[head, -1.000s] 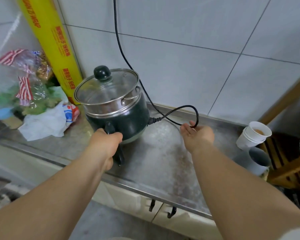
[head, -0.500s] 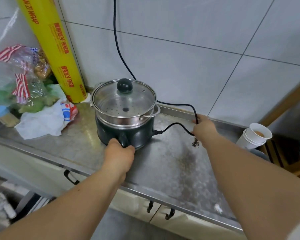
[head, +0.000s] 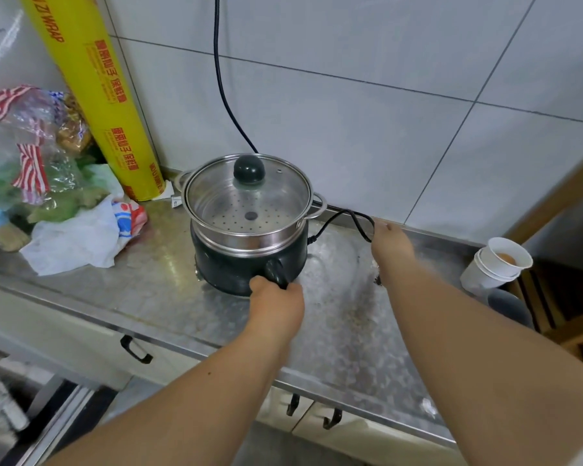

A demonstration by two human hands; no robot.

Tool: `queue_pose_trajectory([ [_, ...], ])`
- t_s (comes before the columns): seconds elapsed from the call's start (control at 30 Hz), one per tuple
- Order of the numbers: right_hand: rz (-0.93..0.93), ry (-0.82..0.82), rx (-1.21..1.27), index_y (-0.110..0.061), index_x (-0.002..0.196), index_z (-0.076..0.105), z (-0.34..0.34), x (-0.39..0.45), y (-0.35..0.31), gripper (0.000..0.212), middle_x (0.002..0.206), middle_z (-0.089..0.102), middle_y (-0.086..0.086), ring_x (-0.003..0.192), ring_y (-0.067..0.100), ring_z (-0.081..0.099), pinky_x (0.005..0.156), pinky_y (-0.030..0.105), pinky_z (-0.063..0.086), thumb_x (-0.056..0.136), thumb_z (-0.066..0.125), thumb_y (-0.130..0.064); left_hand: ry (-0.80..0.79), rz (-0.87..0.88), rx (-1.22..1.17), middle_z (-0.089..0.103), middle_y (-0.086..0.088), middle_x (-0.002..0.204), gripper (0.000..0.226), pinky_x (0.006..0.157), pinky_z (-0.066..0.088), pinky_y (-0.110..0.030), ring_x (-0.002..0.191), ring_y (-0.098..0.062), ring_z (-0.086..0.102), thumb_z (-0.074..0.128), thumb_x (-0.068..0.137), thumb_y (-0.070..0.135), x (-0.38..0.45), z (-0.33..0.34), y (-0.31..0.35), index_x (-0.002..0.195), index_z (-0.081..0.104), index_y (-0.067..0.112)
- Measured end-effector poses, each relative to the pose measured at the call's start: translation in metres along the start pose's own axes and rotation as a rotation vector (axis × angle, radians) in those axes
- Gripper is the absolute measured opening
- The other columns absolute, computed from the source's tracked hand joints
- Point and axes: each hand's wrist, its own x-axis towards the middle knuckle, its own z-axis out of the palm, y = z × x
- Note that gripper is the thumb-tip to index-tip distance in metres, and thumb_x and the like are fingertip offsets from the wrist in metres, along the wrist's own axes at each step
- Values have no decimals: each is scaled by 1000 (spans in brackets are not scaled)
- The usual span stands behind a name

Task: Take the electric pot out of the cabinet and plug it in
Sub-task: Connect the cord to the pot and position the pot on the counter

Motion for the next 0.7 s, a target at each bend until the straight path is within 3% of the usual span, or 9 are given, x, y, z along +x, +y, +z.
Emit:
queue_pose_trajectory([
  [0.13,34,66,165,-15,129,47,-4,-12,2,43,105,52,10,69,21,48,71,35,44,93,31,-33,-102,1,119,44,-12,97,41,72,36,-32,83,-25,44,50,85,17,-1,3,9,120,36,0],
  [0.23,-21,53,174,-17,124,51,-12,-23,-3,40,105,55,8,72,22,49,68,31,42,94,34,-38,-224,-9,303,49,-16,111,49,73,40,-32,92,-28,50,51,87,22,1,1,17,127,32,0],
  [0.3,-83,34,117,-16,124,53,-18,-28,-9,40,107,54,6,75,20,47,59,26,36,95,33,-37,-288,17,422,53,-17,113,43,76,49,-35,94,-31,56,51,86,24,3,-7,23,122,39,3],
  [0.37,-125,-2,60,-15,122,53,-26,-34,-17,39,108,54,6,68,14,45,50,23,31,96,32,-35,-335,51,504,58,-15,99,30,77,56,-38,85,-30,61,50,86,25,5,-17,28,107,51,4],
  [0.4,-142,-17,50,-14,118,55,-28,-38,-18,37,112,57,9,69,12,47,52,22,36,96,33,-34,-354,51,514,61,-15,93,27,76,58,-39,81,-30,63,49,86,24,5,-22,27,102,55,3],
  [0.47,-144,-35,80,-9,111,57,-37,-45,-22,36,122,57,14,93,22,56,73,30,47,94,36,-32,-379,55,535,66,-16,89,24,70,60,-37,77,-30,67,47,87,22,3,-30,31,93,63,4],
  [0.5,-131,-46,102,-8,109,58,-39,-49,-23,35,124,57,14,101,28,56,76,33,47,93,38,-31,-384,62,552,69,-17,89,24,63,60,-34,73,-28,68,47,87,22,2,-34,32,88,64,5],
  [0.6,-131,-81,172,-19,103,60,-48,-61,-16,24,105,61,8,78,19,51,58,25,38,91,44,-31,-406,171,542,71,-17,85,23,46,51,-23,58,-22,62,48,85,21,-5,-36,38,74,64,9],
  [0.7,-132,-87,184,-26,84,54,-60,-74,-4,10,73,48,1,60,15,38,49,23,28,89,46,-24,-479,290,466,67,-8,74,18,44,47,-20,54,-16,56,49,81,17,-14,-27,46,71,63,13],
])
